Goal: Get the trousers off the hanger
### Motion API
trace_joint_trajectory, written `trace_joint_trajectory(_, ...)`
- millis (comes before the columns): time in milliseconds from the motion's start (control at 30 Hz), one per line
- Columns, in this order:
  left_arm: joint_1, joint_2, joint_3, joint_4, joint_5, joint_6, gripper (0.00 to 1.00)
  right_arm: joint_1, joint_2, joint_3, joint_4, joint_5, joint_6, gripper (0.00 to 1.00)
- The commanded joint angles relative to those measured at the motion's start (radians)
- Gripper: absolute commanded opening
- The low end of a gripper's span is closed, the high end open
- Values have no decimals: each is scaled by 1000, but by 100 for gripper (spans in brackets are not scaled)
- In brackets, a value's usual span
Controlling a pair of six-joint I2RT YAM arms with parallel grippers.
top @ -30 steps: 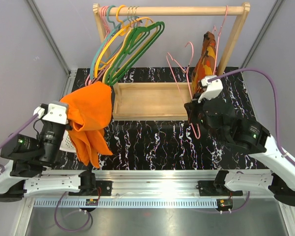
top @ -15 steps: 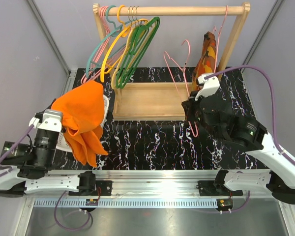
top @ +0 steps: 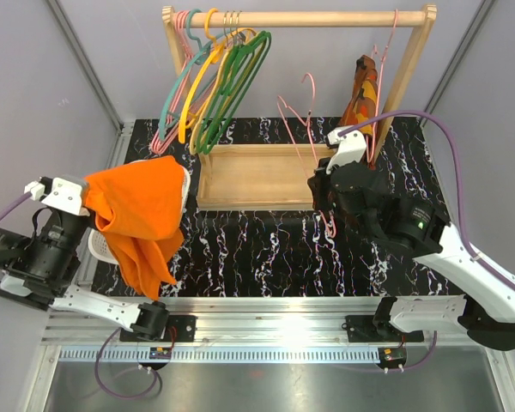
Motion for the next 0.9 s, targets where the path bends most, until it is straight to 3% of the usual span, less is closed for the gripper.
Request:
trace_joint_trajectory(0,-6,126,109,-179,47,-128,0,2,-3,49,7,15,-1,0)
trace_joint_trajectory(200,-3,356,211,-144,93,-153,0,2,-26,48,-4,45,10,0)
trace_joint_trajectory(333,47,451,302,-367,175,-357,0,2,-35,63,-30,65,7,0)
trace_joint_trajectory(500,427,593,360,-850,466,-810,0,0,-45,92,-65,130,9,0)
trace_joint_trajectory(567,489,594,313,-857,527,-851,0,0,-55,106,-79,143,12,0)
trace_joint_trajectory(867,517,390,198,-722,502,-804,0,2,-93,112,-112,182,6,0)
